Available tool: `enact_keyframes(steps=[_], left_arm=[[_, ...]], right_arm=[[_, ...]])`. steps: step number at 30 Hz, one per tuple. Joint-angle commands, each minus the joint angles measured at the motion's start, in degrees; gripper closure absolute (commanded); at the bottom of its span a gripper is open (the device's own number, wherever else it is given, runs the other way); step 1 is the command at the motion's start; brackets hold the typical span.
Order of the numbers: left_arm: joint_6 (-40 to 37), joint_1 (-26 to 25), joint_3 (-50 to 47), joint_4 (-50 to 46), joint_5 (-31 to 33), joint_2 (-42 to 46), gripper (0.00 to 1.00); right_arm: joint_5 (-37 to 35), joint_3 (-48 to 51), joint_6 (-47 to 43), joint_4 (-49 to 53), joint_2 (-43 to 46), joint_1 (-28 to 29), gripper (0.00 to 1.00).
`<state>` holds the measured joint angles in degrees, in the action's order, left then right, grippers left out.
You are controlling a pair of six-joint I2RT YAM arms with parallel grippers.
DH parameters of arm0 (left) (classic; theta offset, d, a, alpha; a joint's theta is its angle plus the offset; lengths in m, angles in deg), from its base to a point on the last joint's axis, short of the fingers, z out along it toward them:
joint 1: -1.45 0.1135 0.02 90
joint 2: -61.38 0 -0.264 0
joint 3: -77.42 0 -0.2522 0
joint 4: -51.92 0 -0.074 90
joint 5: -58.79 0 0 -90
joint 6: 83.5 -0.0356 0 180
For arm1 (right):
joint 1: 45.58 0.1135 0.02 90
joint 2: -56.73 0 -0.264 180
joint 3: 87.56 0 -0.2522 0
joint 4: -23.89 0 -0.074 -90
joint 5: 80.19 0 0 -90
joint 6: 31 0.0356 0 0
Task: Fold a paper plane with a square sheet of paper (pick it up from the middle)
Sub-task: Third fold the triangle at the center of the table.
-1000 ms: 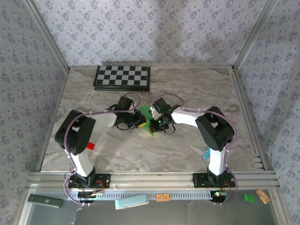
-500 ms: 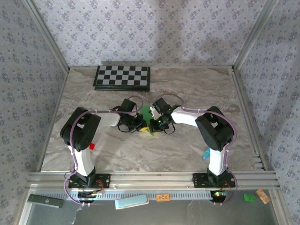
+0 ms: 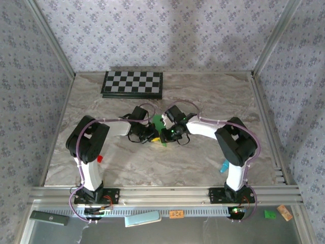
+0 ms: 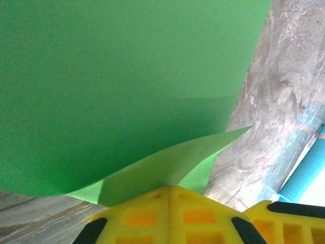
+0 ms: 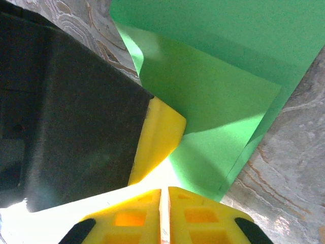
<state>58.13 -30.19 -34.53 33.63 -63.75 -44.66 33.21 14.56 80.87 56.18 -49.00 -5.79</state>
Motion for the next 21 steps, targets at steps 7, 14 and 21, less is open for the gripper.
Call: enact_keyframes(steps=[7,14,21], left_arm=[[0.1,-0.3,0.9,-1.6,1.6,-0.8,0.95],[-3.2,1.4,1.5,-0.2,1.5,-0.6,0.93],[-12.2,5.2,-0.1,0.6,2.5,-1.9,0.92]], right_arm=[[-1.1,2.1,-0.7,4.1,-3.7,0.2,0.9],[-5.0,3.3,-1.2,7.2,-4.6,-0.1,0.91],[-8.3,2.9,-1.4,10.5,-6.1,-0.1,0.92]])
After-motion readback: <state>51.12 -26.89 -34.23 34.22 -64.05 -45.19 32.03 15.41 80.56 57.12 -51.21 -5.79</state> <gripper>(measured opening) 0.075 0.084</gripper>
